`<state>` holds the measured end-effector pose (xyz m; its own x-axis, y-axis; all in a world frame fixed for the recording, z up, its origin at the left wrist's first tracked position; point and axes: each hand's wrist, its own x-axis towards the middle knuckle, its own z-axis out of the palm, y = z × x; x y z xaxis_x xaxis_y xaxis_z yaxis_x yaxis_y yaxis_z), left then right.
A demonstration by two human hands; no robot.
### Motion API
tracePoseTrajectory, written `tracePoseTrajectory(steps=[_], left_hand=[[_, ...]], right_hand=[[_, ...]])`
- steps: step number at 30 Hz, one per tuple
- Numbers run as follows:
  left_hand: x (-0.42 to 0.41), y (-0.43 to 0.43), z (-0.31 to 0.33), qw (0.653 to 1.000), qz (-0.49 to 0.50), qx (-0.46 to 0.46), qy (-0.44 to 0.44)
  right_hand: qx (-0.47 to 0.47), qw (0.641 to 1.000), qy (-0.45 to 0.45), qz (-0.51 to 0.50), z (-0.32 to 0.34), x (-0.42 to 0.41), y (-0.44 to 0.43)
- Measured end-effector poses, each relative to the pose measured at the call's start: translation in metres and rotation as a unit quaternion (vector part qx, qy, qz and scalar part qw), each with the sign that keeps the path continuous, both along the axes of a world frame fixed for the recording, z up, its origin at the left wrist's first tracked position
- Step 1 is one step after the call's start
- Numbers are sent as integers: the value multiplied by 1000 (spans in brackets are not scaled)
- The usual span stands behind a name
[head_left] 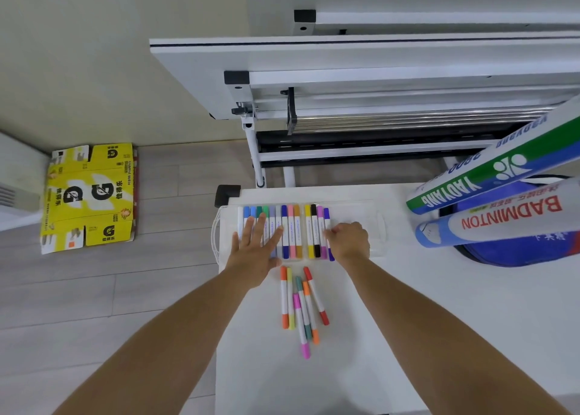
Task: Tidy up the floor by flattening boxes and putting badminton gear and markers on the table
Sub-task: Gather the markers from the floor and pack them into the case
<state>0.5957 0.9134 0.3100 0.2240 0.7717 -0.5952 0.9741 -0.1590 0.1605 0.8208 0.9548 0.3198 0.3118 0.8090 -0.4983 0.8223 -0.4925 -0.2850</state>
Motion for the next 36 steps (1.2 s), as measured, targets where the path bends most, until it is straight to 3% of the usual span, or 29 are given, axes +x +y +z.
tracePoseTrajectory(steps=[11,27,31,33,36], left_hand=[[-1,-1,-2,1000,-2,-2,5],[-2,0,-5,1000,-1,-1,8],[-1,0,-3,1000,-4,-2,11],[0,0,-3,1000,-4,-6,14],[0,0,2,1000,-3,-11,17]], right_hand=[[25,994,88,-54,-6,4,-1],[-42,999,22,-16,-16,7,15],[40,996,-53,67,-6,5,6],[86,990,-14,110,2,6,-13],[59,983,60,166,15,5,-54]])
